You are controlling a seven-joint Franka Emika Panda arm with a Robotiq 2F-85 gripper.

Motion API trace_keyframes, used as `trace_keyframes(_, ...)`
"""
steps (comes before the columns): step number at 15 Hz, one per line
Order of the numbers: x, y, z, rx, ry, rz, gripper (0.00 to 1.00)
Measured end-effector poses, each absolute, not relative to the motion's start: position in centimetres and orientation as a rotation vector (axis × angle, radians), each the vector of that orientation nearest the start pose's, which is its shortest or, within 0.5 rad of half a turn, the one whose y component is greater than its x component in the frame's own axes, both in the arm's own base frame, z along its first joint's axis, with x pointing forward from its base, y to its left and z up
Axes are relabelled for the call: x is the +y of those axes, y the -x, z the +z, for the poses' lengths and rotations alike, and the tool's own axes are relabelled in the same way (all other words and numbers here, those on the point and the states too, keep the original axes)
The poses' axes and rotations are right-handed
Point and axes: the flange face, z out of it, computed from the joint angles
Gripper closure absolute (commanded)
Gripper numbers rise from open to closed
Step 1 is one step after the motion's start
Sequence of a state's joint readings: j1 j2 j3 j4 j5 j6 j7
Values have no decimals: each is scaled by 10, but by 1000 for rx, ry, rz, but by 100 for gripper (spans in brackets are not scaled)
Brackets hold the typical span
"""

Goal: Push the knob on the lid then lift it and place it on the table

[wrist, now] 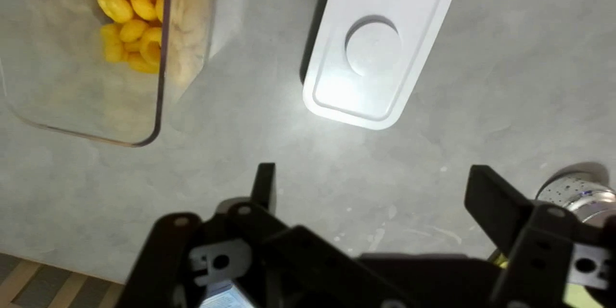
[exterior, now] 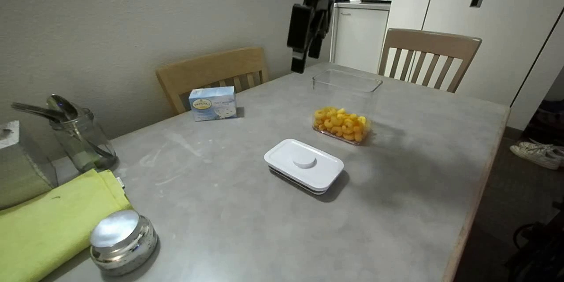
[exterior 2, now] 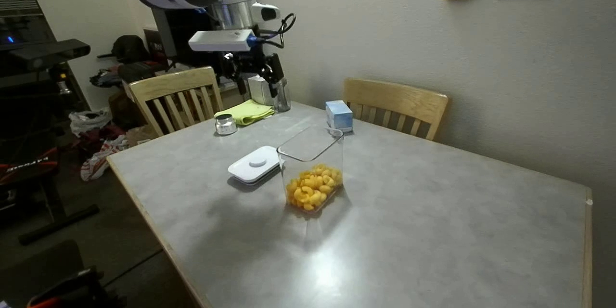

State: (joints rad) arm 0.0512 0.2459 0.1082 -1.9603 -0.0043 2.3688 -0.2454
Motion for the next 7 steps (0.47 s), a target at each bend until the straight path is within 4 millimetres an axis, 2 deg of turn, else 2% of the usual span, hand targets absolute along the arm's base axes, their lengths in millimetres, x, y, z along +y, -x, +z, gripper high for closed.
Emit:
trace_keyframes(4,81,-609,390,-678,3053,-203,0)
trace_keyframes(7,72,-610,400,-697,3052,-191,0)
